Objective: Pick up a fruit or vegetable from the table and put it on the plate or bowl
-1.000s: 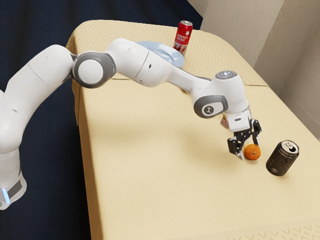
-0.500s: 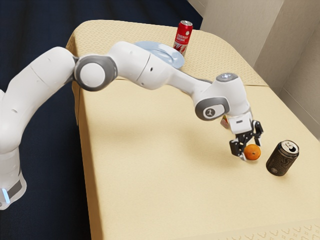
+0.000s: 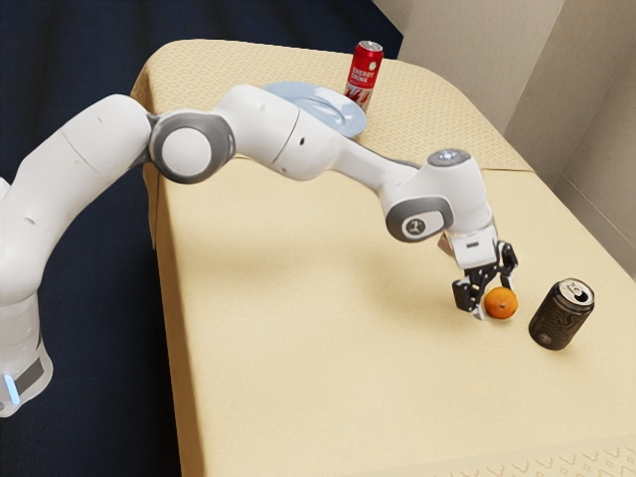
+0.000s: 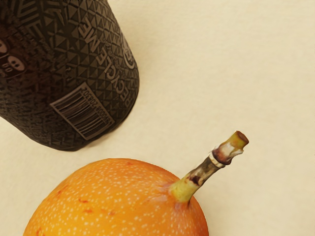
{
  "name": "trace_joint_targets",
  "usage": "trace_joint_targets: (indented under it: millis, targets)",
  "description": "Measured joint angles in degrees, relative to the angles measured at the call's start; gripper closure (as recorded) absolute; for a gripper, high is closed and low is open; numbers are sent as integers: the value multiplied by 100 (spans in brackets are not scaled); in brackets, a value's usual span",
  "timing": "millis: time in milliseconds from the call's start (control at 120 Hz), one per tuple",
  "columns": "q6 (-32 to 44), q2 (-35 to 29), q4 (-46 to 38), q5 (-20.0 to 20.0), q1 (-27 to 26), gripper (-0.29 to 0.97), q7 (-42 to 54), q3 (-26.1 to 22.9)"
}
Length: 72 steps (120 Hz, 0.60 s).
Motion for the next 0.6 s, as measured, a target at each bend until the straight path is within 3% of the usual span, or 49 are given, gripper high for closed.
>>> trace_joint_targets:
  millis: [92,217,458,525,600]
  targets:
    - [55,-7,0,49,-25,14,7,0]
    - [113,-14,0,119,-32,38,-2,0]
    - [215,33,-2,253,-19,56,-147,-69]
    - [155,315,-3,299,31,63,-201,-245]
    - [-117,1112,-6,364,189,68,-277,-426]
